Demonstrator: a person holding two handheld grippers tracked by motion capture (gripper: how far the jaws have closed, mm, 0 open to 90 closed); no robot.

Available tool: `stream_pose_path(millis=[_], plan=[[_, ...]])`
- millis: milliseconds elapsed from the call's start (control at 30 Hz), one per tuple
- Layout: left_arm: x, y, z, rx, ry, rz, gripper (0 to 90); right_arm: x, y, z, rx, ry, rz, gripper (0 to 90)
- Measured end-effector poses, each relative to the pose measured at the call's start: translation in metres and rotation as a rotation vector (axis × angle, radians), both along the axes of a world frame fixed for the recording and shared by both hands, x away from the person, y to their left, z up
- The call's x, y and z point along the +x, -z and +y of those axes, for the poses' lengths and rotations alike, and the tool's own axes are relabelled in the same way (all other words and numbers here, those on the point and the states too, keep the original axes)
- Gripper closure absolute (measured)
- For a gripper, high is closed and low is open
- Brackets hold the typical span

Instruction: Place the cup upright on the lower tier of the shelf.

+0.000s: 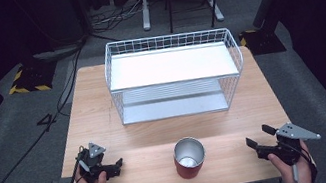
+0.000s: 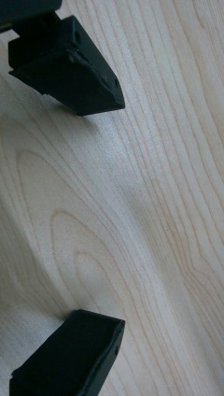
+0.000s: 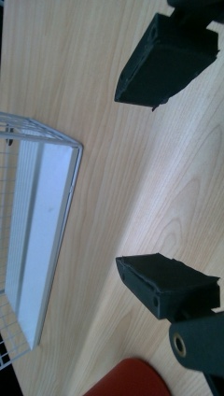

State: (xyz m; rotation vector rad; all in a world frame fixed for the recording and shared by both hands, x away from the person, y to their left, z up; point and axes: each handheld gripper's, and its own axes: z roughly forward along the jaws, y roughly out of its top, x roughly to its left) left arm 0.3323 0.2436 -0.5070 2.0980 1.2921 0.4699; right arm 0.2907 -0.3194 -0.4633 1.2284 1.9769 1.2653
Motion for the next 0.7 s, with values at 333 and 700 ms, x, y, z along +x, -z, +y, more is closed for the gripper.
stream_pose_path(millis=[333,700], plan=[[0.0,0.0,0.0,-0.001,0.001,0.0,0.6,-0.01,-0.003,0.009,0.016,-0.041,-0.037,16.5],[-0.001,0.0,0.0,-0.003,0.001,0.002,0.4,-0.018,-0.008,0.037,0.027,-0.143,-0.05,16.3]])
